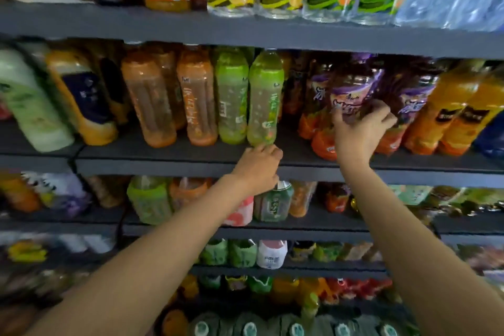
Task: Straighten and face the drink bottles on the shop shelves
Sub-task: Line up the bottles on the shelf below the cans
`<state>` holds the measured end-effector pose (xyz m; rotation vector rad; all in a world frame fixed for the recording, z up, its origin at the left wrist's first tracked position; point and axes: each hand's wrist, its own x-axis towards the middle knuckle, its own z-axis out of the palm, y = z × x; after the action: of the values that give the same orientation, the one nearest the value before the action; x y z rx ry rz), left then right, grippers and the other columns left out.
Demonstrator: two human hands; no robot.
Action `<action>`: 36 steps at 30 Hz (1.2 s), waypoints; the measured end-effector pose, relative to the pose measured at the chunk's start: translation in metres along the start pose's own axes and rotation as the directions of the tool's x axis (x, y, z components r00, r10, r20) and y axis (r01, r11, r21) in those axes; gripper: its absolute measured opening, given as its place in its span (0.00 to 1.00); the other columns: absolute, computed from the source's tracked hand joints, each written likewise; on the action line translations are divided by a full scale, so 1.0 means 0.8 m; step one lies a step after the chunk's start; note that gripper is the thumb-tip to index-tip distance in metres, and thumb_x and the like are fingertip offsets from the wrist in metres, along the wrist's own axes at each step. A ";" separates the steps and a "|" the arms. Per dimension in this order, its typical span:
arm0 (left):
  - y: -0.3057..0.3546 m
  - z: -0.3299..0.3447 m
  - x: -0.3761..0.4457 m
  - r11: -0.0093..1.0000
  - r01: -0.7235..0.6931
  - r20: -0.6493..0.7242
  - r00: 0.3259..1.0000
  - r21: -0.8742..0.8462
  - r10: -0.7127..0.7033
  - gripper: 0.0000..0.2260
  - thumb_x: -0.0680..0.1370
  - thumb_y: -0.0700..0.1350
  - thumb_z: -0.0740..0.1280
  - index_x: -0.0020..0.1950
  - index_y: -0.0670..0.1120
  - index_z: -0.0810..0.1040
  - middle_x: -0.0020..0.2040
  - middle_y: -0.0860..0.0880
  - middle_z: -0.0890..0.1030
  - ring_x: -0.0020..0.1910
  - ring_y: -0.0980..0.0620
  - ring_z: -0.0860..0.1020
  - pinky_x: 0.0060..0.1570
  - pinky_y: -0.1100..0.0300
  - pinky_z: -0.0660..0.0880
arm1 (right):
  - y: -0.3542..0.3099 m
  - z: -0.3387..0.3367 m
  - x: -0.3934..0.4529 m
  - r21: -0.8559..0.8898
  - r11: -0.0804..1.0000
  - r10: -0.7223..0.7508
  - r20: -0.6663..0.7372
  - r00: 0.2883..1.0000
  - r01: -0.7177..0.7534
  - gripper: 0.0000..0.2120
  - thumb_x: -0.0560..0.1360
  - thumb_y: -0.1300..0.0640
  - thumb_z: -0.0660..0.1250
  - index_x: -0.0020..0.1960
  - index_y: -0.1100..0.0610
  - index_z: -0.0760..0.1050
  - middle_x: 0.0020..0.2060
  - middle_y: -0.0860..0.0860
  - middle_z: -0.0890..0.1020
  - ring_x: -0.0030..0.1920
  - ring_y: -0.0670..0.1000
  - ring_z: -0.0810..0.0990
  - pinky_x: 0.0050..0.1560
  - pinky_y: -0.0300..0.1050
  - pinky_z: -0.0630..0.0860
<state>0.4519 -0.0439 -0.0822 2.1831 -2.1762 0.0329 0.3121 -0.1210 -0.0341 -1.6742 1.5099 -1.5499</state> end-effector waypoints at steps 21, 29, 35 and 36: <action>-0.412 -0.073 -0.548 0.670 0.733 0.024 0.677 -0.117 -0.736 0.14 0.78 0.43 0.62 0.63 0.43 0.69 0.53 0.43 0.80 0.54 0.43 0.78 0.46 0.55 0.73 | -0.316 0.286 -0.418 0.348 0.697 -0.528 0.841 0.119 0.627 0.27 0.76 0.56 0.64 0.71 0.58 0.57 0.53 0.57 0.76 0.52 0.58 0.77 0.50 0.53 0.75; -0.551 -0.081 -0.654 0.610 0.723 0.029 0.653 -0.324 -0.757 0.21 0.79 0.42 0.63 0.70 0.42 0.63 0.56 0.45 0.79 0.56 0.45 0.76 0.48 0.58 0.71 | -0.395 0.409 -0.534 0.176 0.775 -0.287 0.954 0.088 0.607 0.32 0.75 0.52 0.67 0.73 0.58 0.56 0.67 0.60 0.62 0.68 0.64 0.61 0.65 0.52 0.64; -0.641 -0.082 -0.674 0.624 0.662 -0.042 0.671 -0.416 -0.740 0.26 0.78 0.40 0.63 0.73 0.42 0.55 0.53 0.46 0.79 0.53 0.46 0.77 0.49 0.57 0.72 | -0.450 0.521 -0.528 0.071 0.911 -0.215 0.922 0.321 0.405 0.45 0.69 0.45 0.73 0.75 0.60 0.53 0.73 0.59 0.58 0.73 0.60 0.59 0.70 0.53 0.63; -0.660 -0.081 -0.676 0.627 0.658 -0.045 0.674 -0.417 -0.738 0.27 0.79 0.40 0.62 0.74 0.42 0.54 0.54 0.45 0.78 0.53 0.46 0.77 0.50 0.56 0.73 | -0.457 0.545 -0.527 0.071 0.933 -0.212 0.901 0.379 0.353 0.45 0.68 0.45 0.74 0.74 0.61 0.54 0.72 0.58 0.60 0.72 0.60 0.61 0.67 0.55 0.67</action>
<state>0.9795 0.5010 -0.0625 2.4722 -0.9729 -0.1594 0.9371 0.2123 -0.0469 -2.3561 0.7235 -0.3685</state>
